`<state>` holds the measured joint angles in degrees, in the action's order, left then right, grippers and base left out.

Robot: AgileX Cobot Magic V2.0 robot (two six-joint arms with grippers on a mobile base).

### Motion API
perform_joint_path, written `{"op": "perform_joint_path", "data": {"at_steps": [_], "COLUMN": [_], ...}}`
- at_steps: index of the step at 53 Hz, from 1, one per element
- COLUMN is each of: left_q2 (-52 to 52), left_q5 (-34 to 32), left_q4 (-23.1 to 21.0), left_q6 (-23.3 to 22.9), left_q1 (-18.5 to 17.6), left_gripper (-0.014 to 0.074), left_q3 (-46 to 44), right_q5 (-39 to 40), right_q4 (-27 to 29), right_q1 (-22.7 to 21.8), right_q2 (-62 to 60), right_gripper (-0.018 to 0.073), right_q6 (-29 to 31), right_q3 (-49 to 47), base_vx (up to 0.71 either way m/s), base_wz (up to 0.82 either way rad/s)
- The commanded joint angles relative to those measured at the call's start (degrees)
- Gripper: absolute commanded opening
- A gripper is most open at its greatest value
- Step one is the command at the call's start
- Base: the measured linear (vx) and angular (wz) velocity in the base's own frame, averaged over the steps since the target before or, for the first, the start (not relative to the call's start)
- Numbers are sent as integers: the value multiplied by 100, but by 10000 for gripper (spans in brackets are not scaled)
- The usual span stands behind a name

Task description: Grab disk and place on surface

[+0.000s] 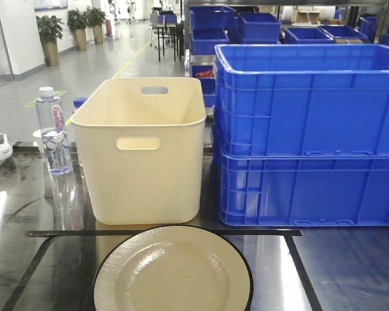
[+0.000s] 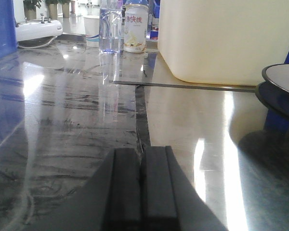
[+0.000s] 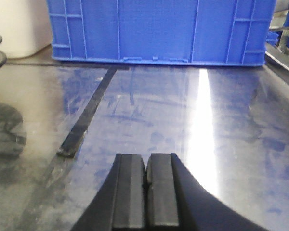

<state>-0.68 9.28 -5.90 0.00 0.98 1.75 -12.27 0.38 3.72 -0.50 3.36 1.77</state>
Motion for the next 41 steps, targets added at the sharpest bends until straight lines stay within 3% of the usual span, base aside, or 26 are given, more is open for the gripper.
{"op": "perform_joint_path", "data": {"at_steps": [1, 41], "left_q2": [-26, -26], "left_q5": [-471, -471], "left_q4": [11, 11], "left_q6": [-35, -35], "left_q1": [4, 4], "left_gripper": [-8, -8], "left_q3": [-113, -113], "right_q5": [570, 491], "right_q4": [2, -5], "right_q1": [-38, -38], "right_q2": [-65, -64], "right_gripper": [-8, -8], "right_q6": [-5, -5], "right_q3": [39, 39], "base_vx": [0, 0], "base_wz": [0, 0]}}
